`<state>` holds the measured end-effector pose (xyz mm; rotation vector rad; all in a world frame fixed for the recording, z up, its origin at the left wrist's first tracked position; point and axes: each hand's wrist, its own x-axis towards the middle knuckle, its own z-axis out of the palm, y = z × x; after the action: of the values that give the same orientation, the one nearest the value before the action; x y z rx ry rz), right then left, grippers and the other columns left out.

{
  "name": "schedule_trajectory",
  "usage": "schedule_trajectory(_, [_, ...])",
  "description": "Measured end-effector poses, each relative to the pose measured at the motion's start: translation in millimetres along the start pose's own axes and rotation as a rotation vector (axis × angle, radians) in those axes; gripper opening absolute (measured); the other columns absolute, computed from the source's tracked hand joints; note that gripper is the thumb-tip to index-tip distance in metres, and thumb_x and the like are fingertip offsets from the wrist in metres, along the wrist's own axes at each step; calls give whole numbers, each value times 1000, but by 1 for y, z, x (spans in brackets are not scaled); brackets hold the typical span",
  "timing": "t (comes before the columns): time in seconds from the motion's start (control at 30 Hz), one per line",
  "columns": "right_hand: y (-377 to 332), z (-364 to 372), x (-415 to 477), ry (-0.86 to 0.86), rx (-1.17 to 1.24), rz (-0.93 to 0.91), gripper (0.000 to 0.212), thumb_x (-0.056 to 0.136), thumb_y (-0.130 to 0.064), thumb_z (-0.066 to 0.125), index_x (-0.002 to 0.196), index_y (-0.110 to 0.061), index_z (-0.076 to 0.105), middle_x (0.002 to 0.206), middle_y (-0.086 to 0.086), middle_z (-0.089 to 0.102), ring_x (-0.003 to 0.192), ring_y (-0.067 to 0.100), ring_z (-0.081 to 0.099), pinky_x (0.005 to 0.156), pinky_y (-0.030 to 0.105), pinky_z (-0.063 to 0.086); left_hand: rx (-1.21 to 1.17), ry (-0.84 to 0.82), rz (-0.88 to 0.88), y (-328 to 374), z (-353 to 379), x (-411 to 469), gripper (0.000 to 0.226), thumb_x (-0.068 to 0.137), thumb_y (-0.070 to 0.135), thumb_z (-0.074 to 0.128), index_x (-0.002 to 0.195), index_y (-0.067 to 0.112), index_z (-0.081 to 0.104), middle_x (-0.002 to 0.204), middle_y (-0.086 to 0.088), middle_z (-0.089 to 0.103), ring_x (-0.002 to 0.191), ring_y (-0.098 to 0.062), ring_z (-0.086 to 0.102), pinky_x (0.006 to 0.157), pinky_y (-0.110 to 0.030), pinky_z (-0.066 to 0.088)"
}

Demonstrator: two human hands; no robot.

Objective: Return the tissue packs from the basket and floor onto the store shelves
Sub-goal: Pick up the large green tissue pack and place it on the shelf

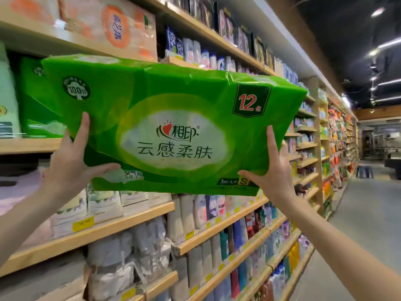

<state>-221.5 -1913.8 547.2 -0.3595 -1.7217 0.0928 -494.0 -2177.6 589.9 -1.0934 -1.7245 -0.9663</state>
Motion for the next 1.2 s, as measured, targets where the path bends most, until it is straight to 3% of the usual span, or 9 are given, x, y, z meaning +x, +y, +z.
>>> schedule_trajectory(0.13, [32,30,37,-10,98,-43,111,63,-21,83,140,-34,4,132,32,35,88,33,51,81,38,45,107,35,7,25,2,22,115,55,41,68,146,32,-2,119,-47,39,105,-60,43,88,-65,40])
schedule_trajectory(0.23, [46,59,62,-2,173,-71,114,63,-21,82,143,-36,3,131,32,36,100,42,52,79,31,35,161,63,35,27,0,38,116,56,36,71,146,26,0,128,-41,37,114,-53,42,98,-59,35])
schedule_trajectory(0.37, [50,110,96,31,286,-141,112,62,-24,83,137,-38,1,124,32,39,105,43,50,85,42,42,325,137,81,15,-5,60,117,58,25,80,147,11,5,125,-41,39,107,-53,45,92,-60,38])
schedule_trajectory(0.47, [44,141,119,53,327,-186,112,61,-24,83,138,-34,3,118,32,41,101,39,49,82,34,37,441,195,142,2,-14,72,116,58,21,83,146,3,9,123,-44,39,104,-55,46,90,-61,40])
schedule_trajectory(0.57, [33,174,142,62,394,-245,115,62,-24,82,144,-30,2,124,32,38,113,38,43,93,40,36,487,251,135,-20,-21,88,116,60,27,81,147,6,6,127,-42,38,108,-51,45,93,-58,38])
schedule_trajectory(0.7, [14,215,177,133,428,-305,115,60,-23,83,146,-21,6,127,36,36,112,46,43,92,49,40,527,324,148,-51,-30,109,115,61,44,71,147,9,5,132,-39,36,106,-49,47,89,-59,40])
schedule_trajectory(0.87, [3,257,217,182,522,-349,113,61,-22,82,146,-18,7,134,33,31,127,39,33,104,46,30,560,407,175,-72,-31,138,113,63,36,77,146,5,8,139,-36,30,118,-46,43,94,-54,38])
schedule_trajectory(1.2, [-6,318,255,223,575,-404,112,61,-23,82,144,-14,7,137,36,27,131,42,28,106,51,26,598,462,208,-110,-18,164,111,65,34,78,145,-1,8,140,-35,28,128,-43,35,102,-48,33])
